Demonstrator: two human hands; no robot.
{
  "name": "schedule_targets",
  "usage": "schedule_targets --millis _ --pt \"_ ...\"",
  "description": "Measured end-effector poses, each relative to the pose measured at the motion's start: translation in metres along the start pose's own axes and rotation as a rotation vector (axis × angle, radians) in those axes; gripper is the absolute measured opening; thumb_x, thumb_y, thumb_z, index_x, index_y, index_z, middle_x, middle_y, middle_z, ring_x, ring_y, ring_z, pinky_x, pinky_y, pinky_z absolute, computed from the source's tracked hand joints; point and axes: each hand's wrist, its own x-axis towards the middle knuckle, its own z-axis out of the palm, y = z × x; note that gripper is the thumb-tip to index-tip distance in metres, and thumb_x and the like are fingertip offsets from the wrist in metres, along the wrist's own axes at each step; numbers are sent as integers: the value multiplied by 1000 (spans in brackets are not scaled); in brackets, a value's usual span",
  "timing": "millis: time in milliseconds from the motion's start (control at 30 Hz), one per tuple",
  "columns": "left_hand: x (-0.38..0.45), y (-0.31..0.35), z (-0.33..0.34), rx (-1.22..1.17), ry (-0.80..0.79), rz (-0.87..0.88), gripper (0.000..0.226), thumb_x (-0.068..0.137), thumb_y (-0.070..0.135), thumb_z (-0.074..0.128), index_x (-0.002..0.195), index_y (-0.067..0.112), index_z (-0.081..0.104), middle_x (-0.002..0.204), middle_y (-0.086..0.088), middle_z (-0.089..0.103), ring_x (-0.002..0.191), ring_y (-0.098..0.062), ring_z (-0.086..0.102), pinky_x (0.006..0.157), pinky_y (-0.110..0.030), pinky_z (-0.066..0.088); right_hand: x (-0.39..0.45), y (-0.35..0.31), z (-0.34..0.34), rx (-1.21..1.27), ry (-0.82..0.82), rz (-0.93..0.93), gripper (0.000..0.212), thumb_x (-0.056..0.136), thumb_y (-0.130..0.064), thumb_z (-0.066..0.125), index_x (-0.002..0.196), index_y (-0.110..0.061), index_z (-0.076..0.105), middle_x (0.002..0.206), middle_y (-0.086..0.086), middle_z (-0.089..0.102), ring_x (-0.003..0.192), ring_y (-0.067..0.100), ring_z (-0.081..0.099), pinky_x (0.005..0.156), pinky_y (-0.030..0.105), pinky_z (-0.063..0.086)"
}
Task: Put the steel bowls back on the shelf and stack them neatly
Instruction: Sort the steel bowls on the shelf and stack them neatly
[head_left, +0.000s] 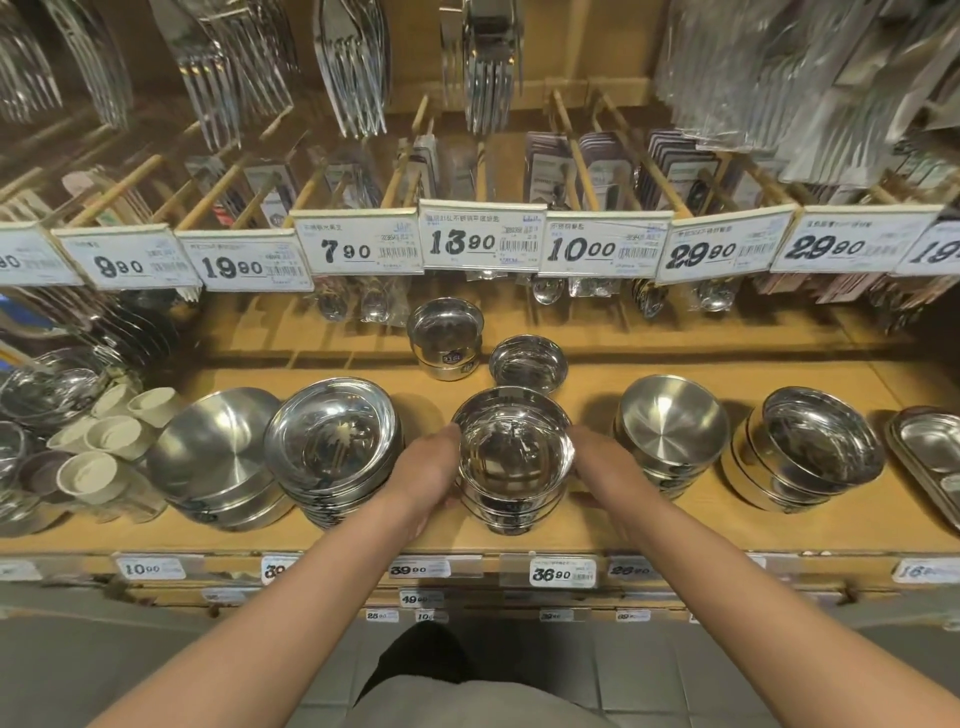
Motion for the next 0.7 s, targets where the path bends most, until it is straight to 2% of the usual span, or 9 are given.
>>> schedule_targets --millis 33,100,200,267,367,433,500,633,700 --pt "1 4 -3 107 45 63 44 106 37 36 117 6 65 113 -11 69 102 -29 63 95 -38 49 -1 -5 -1 -65 53 -53 36 103 -39 41 115 -15 65 117 3 63 109 23 58 97 46 51" --pt "1 20 -9 260 136 198 38 106 36 39 124 12 62 120 4 58 116 -27 57 101 -32 41 -3 -23 -5 -141 152 -188 32 102 -36 39 95 -15 62 100 1 62 92 20 56 79 39 47" --pt "12 54 -26 128 164 210 24 103 34 48 118 20 60 111 5 60 110 -23 60 103 -44 50 3 -58 -11 -146 230 -301 31 99 -31 41 79 -18 60 84 -1 63 76 16 54 66 35 43" --pt "26 72 -42 95 141 187 22 100 25 52 111 9 63 104 -2 64 100 -24 63 100 -48 55 17 -82 -15 -88 212 -270 29 99 -32 46 85 -15 65 87 2 65 83 21 60 82 46 54" --pt "55 87 -61 51 152 154 13 93 8 59 81 7 63 81 -5 62 77 -19 59 97 -44 56 45 -105 -16 -99 145 -157 25 97 -24 48 90 -2 60 97 13 63 94 28 62 98 54 53" --pt "81 92 -70 -2 130 92 20 91 1 62 73 10 60 63 -3 63 70 -17 57 89 -37 56 63 -110 -9 -197 90 -77 15 99 -13 45 89 -5 52 93 19 49 84 28 51 87 45 53" --pt "107 93 -74 36 34 1 18 93 3 63 77 9 59 56 -1 62 66 -15 55 80 -27 50 82 -105 -3 -311 77 -86 19 102 -9 42 84 -11 46 82 12 39 76 20 39 72 34 41" --pt "155 88 -70 161 13 -77 12 94 1 61 83 3 56 73 -9 62 48 -11 57 53 -19 50 109 -91 1 -523 74 -100 23 102 -5 44 81 -12 49 72 -1 42 69 12 42 53 21 32" --pt "171 88 -64 175 0 -60 7 95 -3 59 101 -2 57 93 -14 62 63 -15 65 67 -23 59 115 -90 0 -585 142 -109 18 102 0 43 94 -9 58 72 -3 44 72 14 46 52 20 32"
